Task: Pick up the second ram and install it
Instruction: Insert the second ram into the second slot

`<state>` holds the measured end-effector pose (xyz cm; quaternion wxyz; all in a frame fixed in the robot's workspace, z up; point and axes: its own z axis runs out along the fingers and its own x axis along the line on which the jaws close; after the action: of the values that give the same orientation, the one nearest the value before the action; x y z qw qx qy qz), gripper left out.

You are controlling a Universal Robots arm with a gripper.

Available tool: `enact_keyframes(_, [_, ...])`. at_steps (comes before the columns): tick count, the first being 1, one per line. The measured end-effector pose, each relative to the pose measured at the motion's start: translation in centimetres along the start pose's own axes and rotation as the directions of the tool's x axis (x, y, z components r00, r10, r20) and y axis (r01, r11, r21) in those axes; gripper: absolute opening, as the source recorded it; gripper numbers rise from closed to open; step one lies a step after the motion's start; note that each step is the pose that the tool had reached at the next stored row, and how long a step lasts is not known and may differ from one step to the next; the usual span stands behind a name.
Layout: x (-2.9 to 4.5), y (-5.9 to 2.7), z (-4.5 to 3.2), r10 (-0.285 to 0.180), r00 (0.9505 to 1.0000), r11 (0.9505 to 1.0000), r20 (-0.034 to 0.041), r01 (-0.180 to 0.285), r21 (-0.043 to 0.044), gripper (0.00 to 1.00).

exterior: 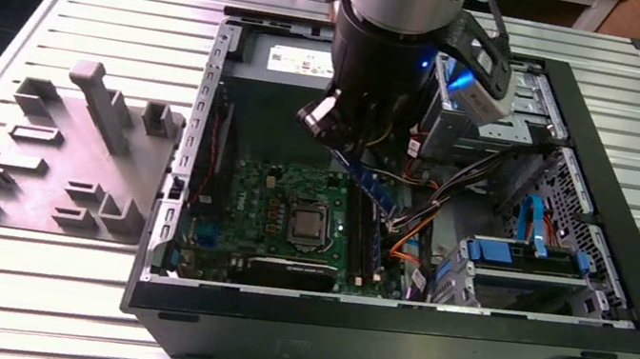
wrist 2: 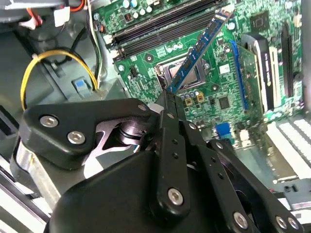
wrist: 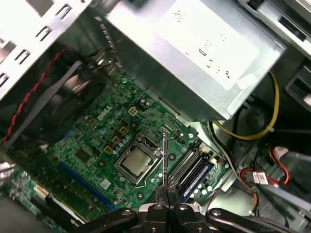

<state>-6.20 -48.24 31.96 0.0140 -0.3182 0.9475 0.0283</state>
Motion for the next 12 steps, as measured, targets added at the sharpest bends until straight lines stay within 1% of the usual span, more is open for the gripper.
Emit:
enact_keyframes(3, [0.00,-0.01,0.08,0.053,0.9986,0.9986,0.0024,-0.053,0.0024,0.11])
enact_keyframes(6, [0.01,-0.01,0.16,0.108,0.9941,0.9941,0.0050,-0.108,0.0046,0.11])
enact_keyframes(9, [0.01,-0.01,0.24,0.162,0.9868,0.9868,0.0078,-0.162,0.0067,0.11])
enact_keyframes(12, [0.01,-0.02,0.32,0.215,0.9766,0.9766,0.0106,-0.215,0.0085,0.11])
